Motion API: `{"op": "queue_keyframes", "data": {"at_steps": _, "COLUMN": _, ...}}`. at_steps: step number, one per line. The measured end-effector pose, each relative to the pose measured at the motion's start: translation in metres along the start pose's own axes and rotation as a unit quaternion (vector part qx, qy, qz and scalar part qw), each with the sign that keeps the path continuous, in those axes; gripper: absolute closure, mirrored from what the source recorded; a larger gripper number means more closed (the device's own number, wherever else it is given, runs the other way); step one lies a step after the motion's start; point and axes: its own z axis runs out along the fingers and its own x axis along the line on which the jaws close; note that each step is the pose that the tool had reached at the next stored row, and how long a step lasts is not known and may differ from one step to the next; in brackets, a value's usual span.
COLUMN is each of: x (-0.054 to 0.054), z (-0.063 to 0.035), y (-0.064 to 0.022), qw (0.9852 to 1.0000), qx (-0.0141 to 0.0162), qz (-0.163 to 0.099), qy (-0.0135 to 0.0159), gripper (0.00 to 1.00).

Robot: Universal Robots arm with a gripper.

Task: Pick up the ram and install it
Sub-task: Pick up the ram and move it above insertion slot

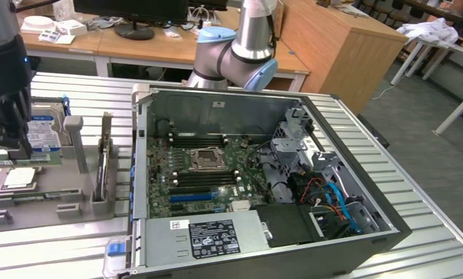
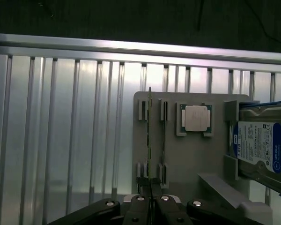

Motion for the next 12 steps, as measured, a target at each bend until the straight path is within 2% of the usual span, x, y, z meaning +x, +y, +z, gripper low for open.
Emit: {"op": "queue_keyframes", "data": {"at_steps": 12, "x": 0.000, "z": -0.0217, "y": 0.0007, "qw": 1.0000, "qx": 0.0000, "qz": 0.000, "qy": 0.0000, "gripper": 0.88}}
